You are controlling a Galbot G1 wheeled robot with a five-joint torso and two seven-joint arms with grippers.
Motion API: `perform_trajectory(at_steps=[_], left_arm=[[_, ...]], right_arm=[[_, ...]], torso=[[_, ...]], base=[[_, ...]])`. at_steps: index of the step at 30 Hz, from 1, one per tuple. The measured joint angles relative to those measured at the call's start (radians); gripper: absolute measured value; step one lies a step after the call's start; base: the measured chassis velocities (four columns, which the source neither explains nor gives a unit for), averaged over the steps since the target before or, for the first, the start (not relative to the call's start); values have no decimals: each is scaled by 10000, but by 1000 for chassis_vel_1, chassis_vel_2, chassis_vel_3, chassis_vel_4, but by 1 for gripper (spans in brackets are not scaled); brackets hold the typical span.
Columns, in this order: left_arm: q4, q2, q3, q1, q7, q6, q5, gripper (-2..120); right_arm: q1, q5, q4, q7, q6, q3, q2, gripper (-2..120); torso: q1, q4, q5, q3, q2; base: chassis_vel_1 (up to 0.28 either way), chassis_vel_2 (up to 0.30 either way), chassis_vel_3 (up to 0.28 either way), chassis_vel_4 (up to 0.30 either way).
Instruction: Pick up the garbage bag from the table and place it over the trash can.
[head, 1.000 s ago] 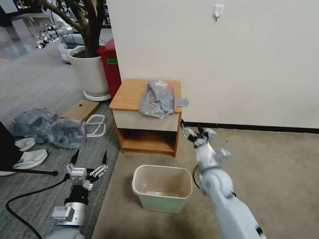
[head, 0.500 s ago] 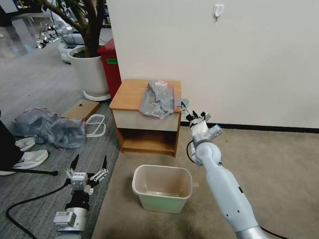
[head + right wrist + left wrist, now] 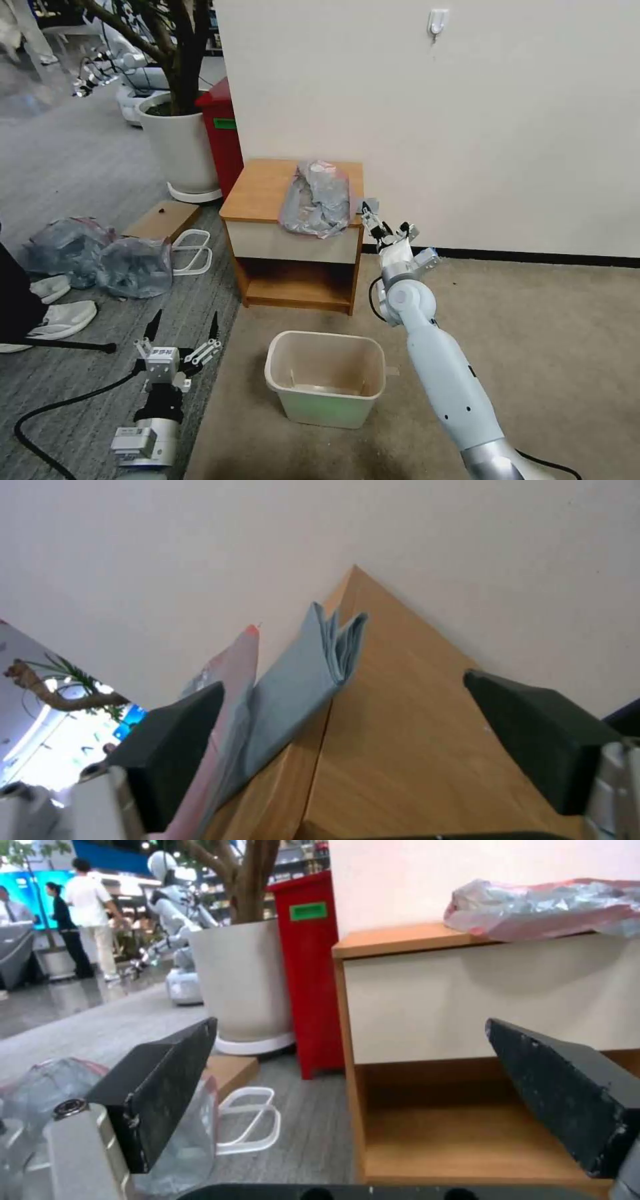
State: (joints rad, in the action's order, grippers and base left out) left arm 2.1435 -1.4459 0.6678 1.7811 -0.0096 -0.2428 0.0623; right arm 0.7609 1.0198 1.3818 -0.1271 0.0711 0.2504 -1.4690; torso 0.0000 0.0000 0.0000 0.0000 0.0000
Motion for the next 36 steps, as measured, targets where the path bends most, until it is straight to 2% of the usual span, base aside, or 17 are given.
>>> perform_trajectory(at_steps=[4,7,9,10,13,14,18,20,24,36], left_arm=[[-50,-16,-57,-79,-12,-5,-1,100],[-57,-19,-75,-91,-13,-5,-1,100],[-99,-32,-85,-111,-16,-15,-4,100],[-99,-32,-85,-111,-16,-15,-4,100],[-133,-36,-100,-117,-20,-45,-9,100],[-133,-36,-100,-117,-20,-45,-9,100],[-134,-40,-112,-128,-22,-49,-24,100],[-145,-40,-115,-129,-21,-50,-29,100],[-206,-59,-147,-134,-22,-56,-56,100],[-231,-63,-177,-149,-21,-57,-81,100]], right_arm=[[-111,-11,-186,-29,47,-17,-86,72],[-130,-12,-204,-29,51,-18,-95,67],[-149,-44,-237,-30,74,-40,-141,54],[-149,-44,-237,-30,74,-40,-141,54],[-160,-81,-242,-42,103,-81,-222,39],[-160,-81,-242,-42,103,-81,-222,39],[-184,-224,-266,-29,236,-108,-250,22],[-193,-242,-266,-26,247,-113,-239,18],[-195,-290,-181,-19,277,-131,-206,0],[-25,-294,352,-207,305,-213,-81,0]], torso=[[-1,0,1,0,-1],[0,0,0,0,0],[0,0,0,0,0],[0,0,0,0,0],[0,1,0,0,-1],[0,1,0,0,-1],[0,1,0,0,-1],[0,1,0,0,0],[0,1,0,0,0],[0,0,1,0,0]], base=[[0,0,0,0],[0,0,0,0],[0,0,0,0],[0,0,0,0],[0,0,0,0],[0,0,0,0],[0,0,0,0],[0,0,0,0],[0,0,0,0],[0,0,0,0]])
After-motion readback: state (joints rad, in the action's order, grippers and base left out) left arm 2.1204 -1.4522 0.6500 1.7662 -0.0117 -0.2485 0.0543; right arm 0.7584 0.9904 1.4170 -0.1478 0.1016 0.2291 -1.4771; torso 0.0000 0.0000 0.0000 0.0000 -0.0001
